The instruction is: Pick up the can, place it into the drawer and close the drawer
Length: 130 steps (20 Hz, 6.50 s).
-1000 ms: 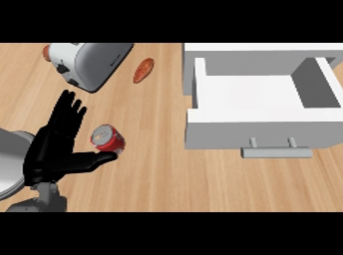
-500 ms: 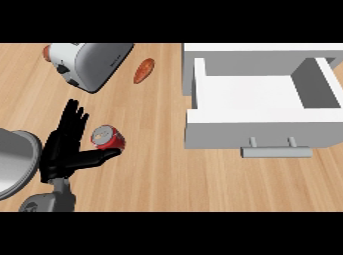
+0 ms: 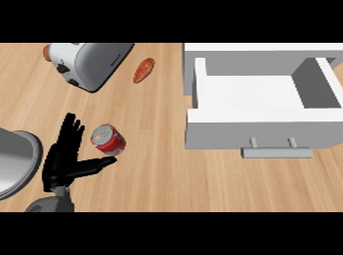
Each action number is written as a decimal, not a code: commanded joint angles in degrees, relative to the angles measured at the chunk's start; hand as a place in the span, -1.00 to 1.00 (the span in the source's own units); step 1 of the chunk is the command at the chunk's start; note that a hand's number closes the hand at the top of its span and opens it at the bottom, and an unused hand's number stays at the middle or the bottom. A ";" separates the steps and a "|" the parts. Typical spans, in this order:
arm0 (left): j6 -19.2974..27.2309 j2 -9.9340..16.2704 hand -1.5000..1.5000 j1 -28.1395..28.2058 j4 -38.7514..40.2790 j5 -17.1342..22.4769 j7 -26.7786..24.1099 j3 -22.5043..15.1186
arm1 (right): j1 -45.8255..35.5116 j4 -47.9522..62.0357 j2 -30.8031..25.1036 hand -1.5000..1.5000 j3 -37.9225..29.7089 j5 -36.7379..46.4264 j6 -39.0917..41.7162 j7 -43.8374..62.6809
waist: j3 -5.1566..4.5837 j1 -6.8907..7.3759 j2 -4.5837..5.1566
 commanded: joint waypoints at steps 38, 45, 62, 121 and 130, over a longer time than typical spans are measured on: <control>-13.42 -1.60 1.00 -18.30 31.20 10.75 -17.09 -0.89 | 2.63 -3.87 1.48 -1.00 -6.06 -8.45 3.86 6.37 | 0.03 -0.19 -0.16; -11.28 -1.35 1.00 -14.33 24.50 10.35 -17.89 1.96 | 2.63 -7.60 2.25 -1.00 -2.65 -7.89 0.20 8.04 | 0.02 0.09 -0.08; 5.67 -1.68 1.00 -20.01 -5.11 7.55 6.47 -7.84 | 8.32 -9.99 2.28 -1.00 -3.17 -10.93 1.41 5.76 | 0.05 -0.56 -0.19; 34.60 -1.75 1.00 -74.48 43.80 36.28 0.59 -33.64 | 0.70 -10.95 0.89 -1.00 -0.43 -10.25 -1.50 11.36 | 0.12 -4.89 0.83; 39.35 -1.75 -1.00 -77.20 47.21 40.61 2.04 -40.59 | -1.12 -7.43 0.98 -1.00 -0.53 -8.39 -0.58 9.73 | 0.17 -5.30 0.92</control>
